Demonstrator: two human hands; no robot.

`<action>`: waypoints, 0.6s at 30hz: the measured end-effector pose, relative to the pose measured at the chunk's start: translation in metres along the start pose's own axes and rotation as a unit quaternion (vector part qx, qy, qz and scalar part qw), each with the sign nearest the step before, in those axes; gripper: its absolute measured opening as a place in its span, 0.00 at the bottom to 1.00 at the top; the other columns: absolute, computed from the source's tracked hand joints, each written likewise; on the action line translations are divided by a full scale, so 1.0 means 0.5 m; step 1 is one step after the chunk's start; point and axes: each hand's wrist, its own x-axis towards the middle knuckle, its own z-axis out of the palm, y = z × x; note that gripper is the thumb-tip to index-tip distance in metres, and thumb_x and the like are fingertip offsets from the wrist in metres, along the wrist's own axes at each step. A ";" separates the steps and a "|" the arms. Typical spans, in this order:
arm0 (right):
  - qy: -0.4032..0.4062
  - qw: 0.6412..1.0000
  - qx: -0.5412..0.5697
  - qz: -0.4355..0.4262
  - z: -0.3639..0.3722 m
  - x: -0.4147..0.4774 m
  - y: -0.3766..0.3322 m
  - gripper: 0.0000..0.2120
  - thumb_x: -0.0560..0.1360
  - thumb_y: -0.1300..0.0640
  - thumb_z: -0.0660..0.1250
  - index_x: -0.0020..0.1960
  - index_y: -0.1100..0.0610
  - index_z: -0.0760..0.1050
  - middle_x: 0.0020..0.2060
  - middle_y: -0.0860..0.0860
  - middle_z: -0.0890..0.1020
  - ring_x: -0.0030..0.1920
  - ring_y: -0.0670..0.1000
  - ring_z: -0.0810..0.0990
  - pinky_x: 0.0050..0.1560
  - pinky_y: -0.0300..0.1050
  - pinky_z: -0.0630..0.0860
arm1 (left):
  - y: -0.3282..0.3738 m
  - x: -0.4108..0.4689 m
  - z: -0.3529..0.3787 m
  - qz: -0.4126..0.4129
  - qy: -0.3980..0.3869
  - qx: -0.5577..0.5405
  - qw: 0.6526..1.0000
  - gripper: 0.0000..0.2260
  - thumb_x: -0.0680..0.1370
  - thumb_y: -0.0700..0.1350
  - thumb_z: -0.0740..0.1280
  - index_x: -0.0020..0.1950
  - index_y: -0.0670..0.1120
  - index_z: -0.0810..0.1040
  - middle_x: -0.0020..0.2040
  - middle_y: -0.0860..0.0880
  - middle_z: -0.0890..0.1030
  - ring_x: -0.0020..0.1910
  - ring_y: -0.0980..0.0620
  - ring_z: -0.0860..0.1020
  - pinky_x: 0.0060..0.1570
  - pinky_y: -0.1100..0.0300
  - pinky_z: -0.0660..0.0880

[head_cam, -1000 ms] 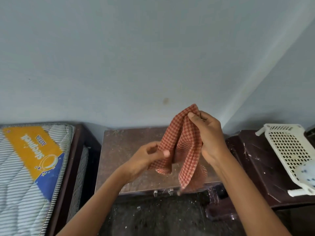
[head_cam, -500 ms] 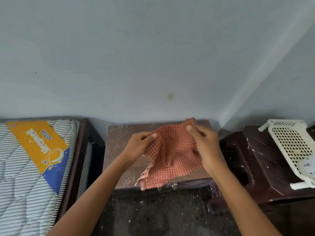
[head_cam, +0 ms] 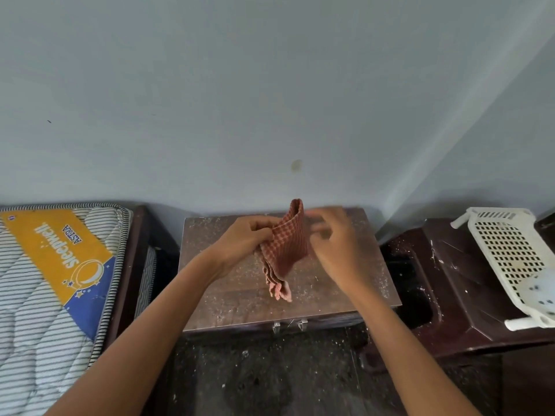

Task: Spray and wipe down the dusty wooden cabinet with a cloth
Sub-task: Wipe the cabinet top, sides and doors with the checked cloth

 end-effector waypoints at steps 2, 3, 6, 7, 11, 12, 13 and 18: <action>-0.029 0.997 -0.068 -0.018 -0.001 0.029 0.015 0.32 0.69 0.72 0.65 0.67 0.46 0.67 0.68 0.48 0.60 0.64 0.49 0.65 0.52 0.38 0.74 | 0.015 0.000 0.002 0.021 -0.033 0.059 0.997 0.16 0.77 0.33 0.57 0.53 0.48 0.80 0.42 0.50 0.82 0.38 0.56 0.77 0.40 0.65 0.74; -0.074 0.993 -0.096 -0.012 0.000 0.043 0.019 0.34 0.69 0.71 0.65 0.68 0.46 0.65 0.69 0.47 0.57 0.68 0.50 0.59 0.58 0.41 0.70 | 0.022 0.002 0.003 0.030 -0.044 0.081 0.995 0.16 0.78 0.34 0.57 0.52 0.49 0.80 0.44 0.50 0.82 0.41 0.55 0.78 0.42 0.66 0.75; -0.181 0.981 -0.024 0.063 -0.005 0.077 0.034 0.19 0.69 0.69 0.69 0.57 0.55 0.73 0.63 0.52 0.70 0.65 0.53 0.67 0.64 0.46 0.68 | 0.025 0.003 -0.004 0.059 -0.042 0.148 0.986 0.15 0.78 0.35 0.58 0.50 0.52 0.80 0.50 0.45 0.83 0.50 0.42 0.79 0.54 0.53 0.76; -0.198 0.973 0.063 0.102 -0.014 0.082 0.038 0.13 0.69 0.69 0.69 0.50 0.58 0.75 0.56 0.55 0.77 0.59 0.54 0.74 0.63 0.49 0.71 | 0.020 0.004 -0.011 0.069 -0.035 0.169 0.983 0.15 0.78 0.36 0.58 0.50 0.52 0.80 0.50 0.44 0.83 0.51 0.39 0.78 0.55 0.47 0.75; -0.218 0.942 0.218 0.136 -0.055 0.072 0.048 0.10 0.68 0.72 0.70 0.42 0.60 0.74 0.38 0.52 0.81 0.44 0.50 0.81 0.51 0.46 0.80 | 0.012 -0.016 -0.057 0.073 -0.033 0.279 0.957 0.11 0.77 0.39 0.62 0.55 0.51 0.79 0.51 0.49 0.83 0.49 0.51 0.81 0.54 0.55 0.77; -0.235 0.939 0.213 0.131 -0.059 0.062 0.044 0.10 0.68 0.71 0.70 0.43 0.60 0.74 0.39 0.52 0.82 0.43 0.50 0.82 0.48 0.44 0.81 | 0.013 -0.026 -0.069 0.062 -0.051 0.298 0.951 0.10 0.77 0.40 0.64 0.55 0.50 0.79 0.51 0.51 0.83 0.47 0.57 0.81 0.51 0.60 0.77; -0.248 0.938 0.207 0.125 -0.059 0.053 0.039 0.10 0.68 0.71 0.70 0.43 0.60 0.75 0.39 0.52 0.83 0.43 0.49 0.82 0.45 0.43 0.81 | 0.020 -0.034 -0.080 0.051 -0.073 0.305 0.948 0.09 0.76 0.40 0.65 0.54 0.51 0.79 0.50 0.54 0.84 0.44 0.61 0.81 0.46 0.64 0.76; -0.127 0.894 0.413 0.123 -0.061 0.082 0.007 0.08 0.71 0.60 0.68 0.49 0.61 0.74 0.39 0.51 0.82 0.37 0.48 0.81 0.35 0.40 0.78 | 0.032 -0.023 -0.116 0.058 0.053 0.010 0.997 0.09 0.78 0.51 0.61 0.55 0.55 0.78 0.44 0.53 0.85 0.44 0.55 0.82 0.49 0.60 0.76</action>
